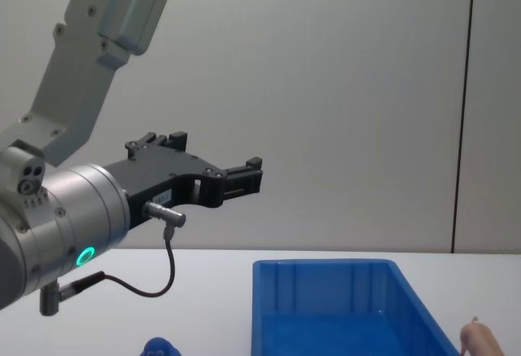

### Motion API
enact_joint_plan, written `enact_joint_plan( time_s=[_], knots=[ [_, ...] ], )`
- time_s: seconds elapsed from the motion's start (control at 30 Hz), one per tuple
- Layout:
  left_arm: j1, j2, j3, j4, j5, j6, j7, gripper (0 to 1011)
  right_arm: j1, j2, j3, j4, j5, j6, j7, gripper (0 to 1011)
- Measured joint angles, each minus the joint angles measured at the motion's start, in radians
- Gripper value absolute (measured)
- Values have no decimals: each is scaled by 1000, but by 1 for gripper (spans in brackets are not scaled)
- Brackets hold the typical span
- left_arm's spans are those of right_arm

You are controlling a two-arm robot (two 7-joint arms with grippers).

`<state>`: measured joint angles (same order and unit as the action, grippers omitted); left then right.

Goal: Pick up the two dolls from the table and place them into the box.

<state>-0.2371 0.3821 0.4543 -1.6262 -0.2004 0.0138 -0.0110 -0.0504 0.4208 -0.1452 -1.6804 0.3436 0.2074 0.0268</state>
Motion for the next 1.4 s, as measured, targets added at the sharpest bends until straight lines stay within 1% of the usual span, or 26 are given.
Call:
enact_joint_plan(
  time_s=[0.1, 0.33, 0.6, 0.67, 0.87, 1.13, 1.37, 1.4],
  knots=[
    [0, 0, 0, 0, 0, 0, 0, 1001, 3, 0, 2, 17, 0, 25, -8, 1001],
    [0, 0, 0, 0, 0, 0, 0, 1001, 17, -5, 3, 57, -5, 58, -6, 1001],
    [0, 0, 0, 0, 0, 0, 0, 1001, 42, -18, -2, 110, -6, 74, 19, 1001],
    [0, 0, 0, 0, 0, 0, 0, 1001, 45, -19, -2, 114, -7, 74, 21, 1001],
    [0, 0, 0, 0, 0, 0, 0, 1001, 72, -34, -7, 161, -11, 75, 30, 1001],
    [0, 0, 0, 0, 0, 0, 0, 1002, 102, -49, -10, 213, -16, 66, 33, 831],
    [0, 0, 0, 0, 0, 0, 0, 1002, 121, -58, -11, 248, -18, 54, 40, 603],
    [0, 0, 0, 0, 0, 0, 0, 1001, 123, -60, -11, 254, -18, 50, 42, 585]
  ],
)
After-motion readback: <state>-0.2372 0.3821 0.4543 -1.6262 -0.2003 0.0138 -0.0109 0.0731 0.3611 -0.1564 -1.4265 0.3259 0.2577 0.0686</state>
